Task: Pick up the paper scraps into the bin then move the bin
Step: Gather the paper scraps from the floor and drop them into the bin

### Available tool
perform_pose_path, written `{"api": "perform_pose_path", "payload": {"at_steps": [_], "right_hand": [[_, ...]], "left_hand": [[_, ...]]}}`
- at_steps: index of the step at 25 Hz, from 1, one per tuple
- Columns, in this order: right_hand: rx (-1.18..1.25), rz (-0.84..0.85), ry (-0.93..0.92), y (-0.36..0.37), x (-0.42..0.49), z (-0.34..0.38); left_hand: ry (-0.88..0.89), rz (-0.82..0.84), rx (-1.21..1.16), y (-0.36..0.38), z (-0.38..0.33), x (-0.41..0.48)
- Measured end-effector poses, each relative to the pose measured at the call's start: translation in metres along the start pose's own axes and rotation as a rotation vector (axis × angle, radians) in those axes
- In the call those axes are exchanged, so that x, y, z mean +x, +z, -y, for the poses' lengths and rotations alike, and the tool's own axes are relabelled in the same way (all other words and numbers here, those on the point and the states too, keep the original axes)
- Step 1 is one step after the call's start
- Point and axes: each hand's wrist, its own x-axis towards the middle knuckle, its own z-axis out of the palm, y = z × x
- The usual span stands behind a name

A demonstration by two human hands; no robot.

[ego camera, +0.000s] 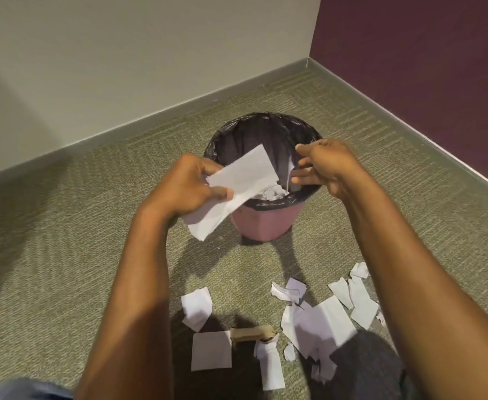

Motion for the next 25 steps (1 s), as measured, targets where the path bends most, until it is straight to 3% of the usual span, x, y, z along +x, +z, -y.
{"api": "perform_pose_path", "payload": {"at_steps": [5,10,14,16,18,20,21,22,23,25], "right_hand": [[-0.065,-0.059,-0.052,-0.017,-0.011,-0.010],[-0.127,-0.130,0.033,-0.042,-0.023,-0.035],[-0.147,-0.234,0.111,-0.057,-0.006,-0.067],[-0.263,-0.419,0.135,-0.061,0.008,-0.097],[-0.495,-0.555,0.273,-0.067,0.016,-0.145],[-0.683,-0.507,0.506,-0.070,0.019,-0.210],[-0.749,-0.453,0.606,-0.069,0.018,-0.238],[-0.806,-0.410,0.678,-0.068,0.017,-0.263],[-0.853,-0.371,0.711,-0.069,0.015,-0.280],[-0.912,-0.279,0.758,-0.072,0.015,-0.296]], "left_hand": [[0.042,-0.040,0.108,0.001,-0.009,0.050],[0.119,-0.008,0.307,0.021,-0.018,0.108],[0.064,0.042,0.366,0.044,-0.016,0.139],[0.037,-0.095,0.341,0.051,-0.007,0.143],[0.003,-0.362,0.264,0.061,-0.002,0.129],[0.064,-0.594,0.130,0.077,0.000,0.100],[0.115,-0.582,0.039,0.085,0.000,0.086],[0.164,-0.453,-0.052,0.094,0.000,0.072],[0.176,-0.206,-0.105,0.101,-0.002,0.059],[0.038,0.464,-0.050,0.112,-0.003,0.043]]}}
